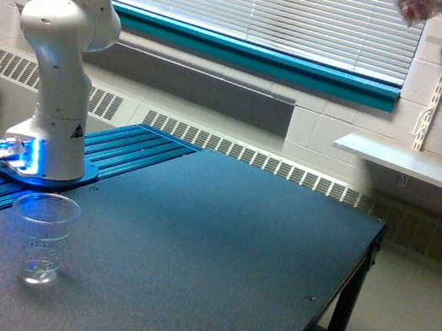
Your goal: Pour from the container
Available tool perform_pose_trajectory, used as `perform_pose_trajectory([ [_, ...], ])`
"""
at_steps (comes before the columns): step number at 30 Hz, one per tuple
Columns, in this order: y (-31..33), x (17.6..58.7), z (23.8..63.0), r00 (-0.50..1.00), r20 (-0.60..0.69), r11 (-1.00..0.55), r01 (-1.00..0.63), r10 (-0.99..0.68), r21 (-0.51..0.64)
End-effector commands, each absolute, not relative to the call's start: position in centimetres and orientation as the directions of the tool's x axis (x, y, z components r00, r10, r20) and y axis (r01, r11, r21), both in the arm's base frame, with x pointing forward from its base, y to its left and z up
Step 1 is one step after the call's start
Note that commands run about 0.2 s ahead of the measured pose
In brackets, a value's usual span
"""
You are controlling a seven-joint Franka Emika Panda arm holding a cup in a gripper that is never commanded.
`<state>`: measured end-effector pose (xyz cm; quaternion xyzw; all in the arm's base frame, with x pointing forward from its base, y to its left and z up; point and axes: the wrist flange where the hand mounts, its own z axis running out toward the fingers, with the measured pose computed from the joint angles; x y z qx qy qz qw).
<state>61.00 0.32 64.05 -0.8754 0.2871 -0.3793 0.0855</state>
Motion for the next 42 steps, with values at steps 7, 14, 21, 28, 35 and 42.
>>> perform_pose_trajectory([
  [7,1.2,59.1,53.0,0.626,0.459,-0.767,-0.595,-0.63,-0.241],
  [14,-1.2,57.3,50.2,0.594,0.394,-0.697,-0.687,-0.702,-0.206],
  [21,-5.3,53.8,48.6,0.52,0.361,-0.606,-0.774,-0.774,-0.183],
  [28,-9.4,48.8,47.0,0.426,0.324,-0.494,-0.854,-0.845,-0.166],
  [35,-11.8,44.4,45.6,0.339,0.292,-0.393,-0.908,-0.894,-0.149],
  [42,-13.6,41.2,44.7,0.25,0.267,-0.291,-0.948,-0.931,-0.128],
])
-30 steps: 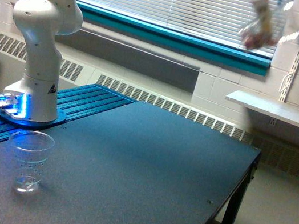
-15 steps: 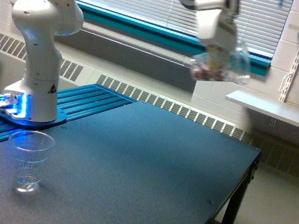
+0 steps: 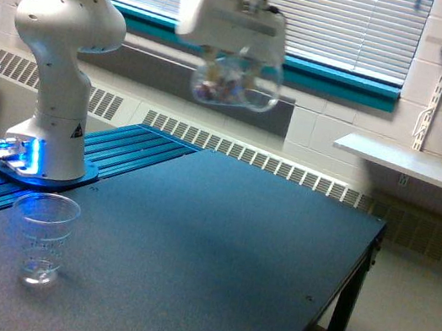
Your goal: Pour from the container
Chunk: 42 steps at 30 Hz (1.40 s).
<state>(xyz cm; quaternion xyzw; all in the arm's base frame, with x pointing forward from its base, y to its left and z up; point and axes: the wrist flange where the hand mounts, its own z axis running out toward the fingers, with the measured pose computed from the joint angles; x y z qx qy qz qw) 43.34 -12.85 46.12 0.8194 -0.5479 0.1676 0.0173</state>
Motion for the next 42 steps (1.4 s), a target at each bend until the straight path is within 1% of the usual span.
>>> perform_pose_trajectory([
  [1,-13.8,40.8,44.7,0.237,0.264,-0.278,-0.952,-0.935,-0.128],
  [5,-14.9,39.1,44.5,0.175,0.251,-0.213,-0.968,-0.952,-0.135],
  [8,-15.6,37.7,44.1,0.14,0.249,-0.172,-0.979,-0.958,-0.112],
  [14,-16.8,35.1,43.2,0.055,0.235,-0.081,-0.991,-0.971,-0.105],
  [24,-19.0,31.1,40.4,-0.106,0.18,0.096,-0.994,-0.978,-0.06],
  [42,-23.4,26.6,35.7,-0.393,0.098,0.395,-0.919,-0.914,-0.002],
])
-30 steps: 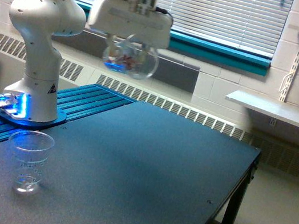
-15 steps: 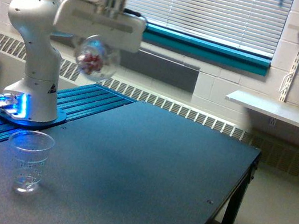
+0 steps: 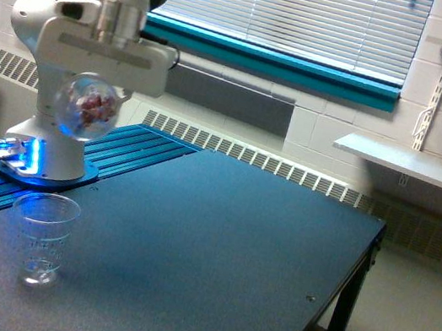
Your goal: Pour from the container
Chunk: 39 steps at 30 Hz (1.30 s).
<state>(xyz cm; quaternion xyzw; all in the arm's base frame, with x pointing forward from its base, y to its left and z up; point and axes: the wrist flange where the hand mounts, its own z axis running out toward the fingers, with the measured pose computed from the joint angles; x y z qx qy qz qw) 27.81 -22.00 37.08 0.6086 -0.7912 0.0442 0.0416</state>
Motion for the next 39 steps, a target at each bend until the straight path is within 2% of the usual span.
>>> perform_pose_trajectory([
  [1,-23.6,26.5,35.4,-0.4,0.093,0.402,-0.916,-0.912,0.003],
  [10,-25.1,26.8,33.3,-0.421,0.058,0.424,-0.904,-0.905,0.055],
  [26,-25.0,29.7,32.4,-0.434,-0.014,0.432,-0.899,-0.901,0.078],
  [39,-24.9,29.8,31.5,-0.455,-0.085,0.449,-0.89,-0.886,0.079],
])
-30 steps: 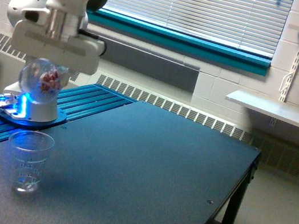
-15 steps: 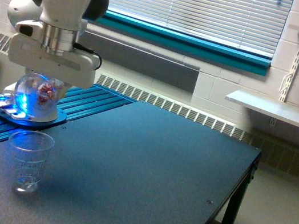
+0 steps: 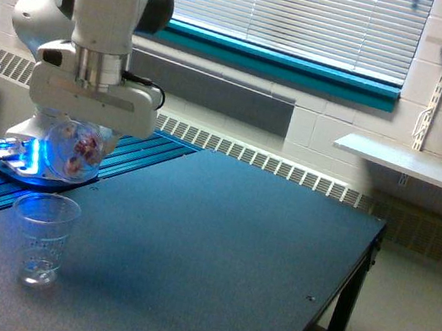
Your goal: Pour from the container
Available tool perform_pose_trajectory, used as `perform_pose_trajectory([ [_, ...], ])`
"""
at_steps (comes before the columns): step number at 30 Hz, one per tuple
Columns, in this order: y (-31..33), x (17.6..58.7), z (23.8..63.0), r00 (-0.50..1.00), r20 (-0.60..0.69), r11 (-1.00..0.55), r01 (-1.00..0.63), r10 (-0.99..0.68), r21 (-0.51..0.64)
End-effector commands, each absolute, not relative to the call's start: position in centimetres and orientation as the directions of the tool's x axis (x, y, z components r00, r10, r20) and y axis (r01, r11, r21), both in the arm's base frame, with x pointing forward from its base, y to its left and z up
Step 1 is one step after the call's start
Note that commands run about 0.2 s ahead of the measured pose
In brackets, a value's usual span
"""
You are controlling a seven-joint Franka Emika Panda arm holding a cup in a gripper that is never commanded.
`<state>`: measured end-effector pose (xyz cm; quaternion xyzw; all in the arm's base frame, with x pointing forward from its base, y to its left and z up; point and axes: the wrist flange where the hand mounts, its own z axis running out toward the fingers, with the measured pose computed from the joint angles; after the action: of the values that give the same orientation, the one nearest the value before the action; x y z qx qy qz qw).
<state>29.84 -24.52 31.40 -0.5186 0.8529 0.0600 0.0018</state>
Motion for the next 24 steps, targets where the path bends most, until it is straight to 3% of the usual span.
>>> perform_pose_trajectory([
  [1,-25.0,29.8,31.6,-0.458,-0.085,0.452,-0.889,-0.885,0.076],
  [24,-25.1,28.9,32.5,-0.492,-0.117,0.489,-0.871,-0.863,0.05],
])
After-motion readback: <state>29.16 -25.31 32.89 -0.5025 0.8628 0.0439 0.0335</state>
